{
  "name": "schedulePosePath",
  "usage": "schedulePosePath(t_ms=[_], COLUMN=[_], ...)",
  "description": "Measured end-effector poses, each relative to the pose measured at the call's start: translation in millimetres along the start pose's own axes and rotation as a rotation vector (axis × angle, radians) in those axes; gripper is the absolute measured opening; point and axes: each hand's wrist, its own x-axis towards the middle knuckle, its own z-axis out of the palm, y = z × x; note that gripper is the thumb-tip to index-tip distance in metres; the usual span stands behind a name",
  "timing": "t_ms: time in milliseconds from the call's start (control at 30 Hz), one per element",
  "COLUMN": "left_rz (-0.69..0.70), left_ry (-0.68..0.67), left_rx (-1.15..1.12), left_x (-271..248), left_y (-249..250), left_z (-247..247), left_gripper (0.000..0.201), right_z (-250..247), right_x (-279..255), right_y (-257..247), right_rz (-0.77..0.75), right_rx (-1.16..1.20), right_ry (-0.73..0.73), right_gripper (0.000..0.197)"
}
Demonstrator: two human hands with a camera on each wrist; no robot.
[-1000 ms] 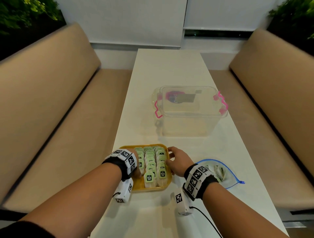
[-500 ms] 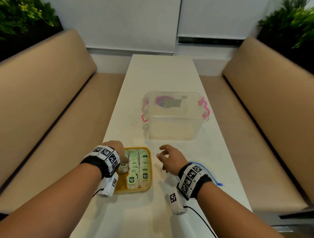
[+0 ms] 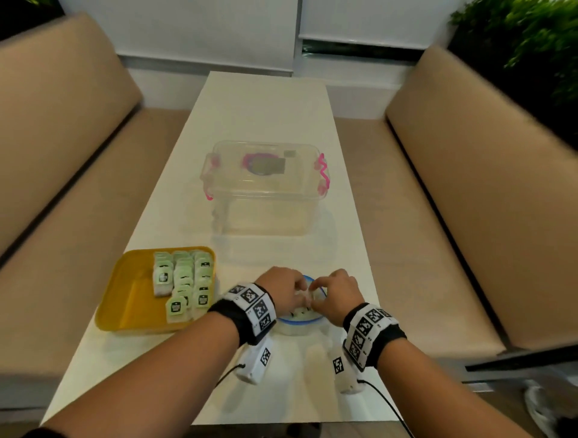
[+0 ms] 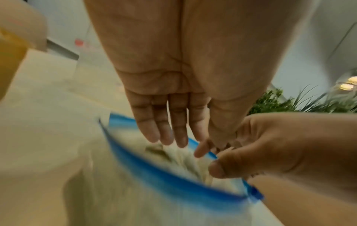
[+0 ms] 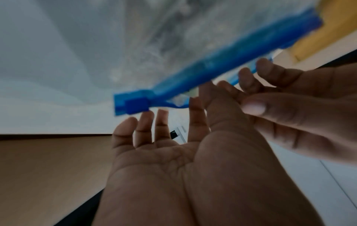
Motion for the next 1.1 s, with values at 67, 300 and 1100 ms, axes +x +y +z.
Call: schedulePosePath(t_ms=[67,300,1100], left_rz=[-0.038,-0.136,-0.158], left_ry=[0.026,0.182,0.375], left_rx=[0.005,-0.092,-0.077], left_x=[10.9,28.8,14.0], left_y=[-0.9,-7.4,10.1], left_z=[21.1,51.1,32.5], left_gripper=[0.045,0.04,0.049], right_z=[9.2,19.0,-2.0], right_x=[2.2,7.4,6.2], right_y=[11.5,33.3,37.8], right_rz=[-0.045,-0.193,-0.241], right_rx=[0.019,0.175,0.334], right_ry=[-0.023,0.005,0.061], right_gripper=[0.047,0.056,0.023])
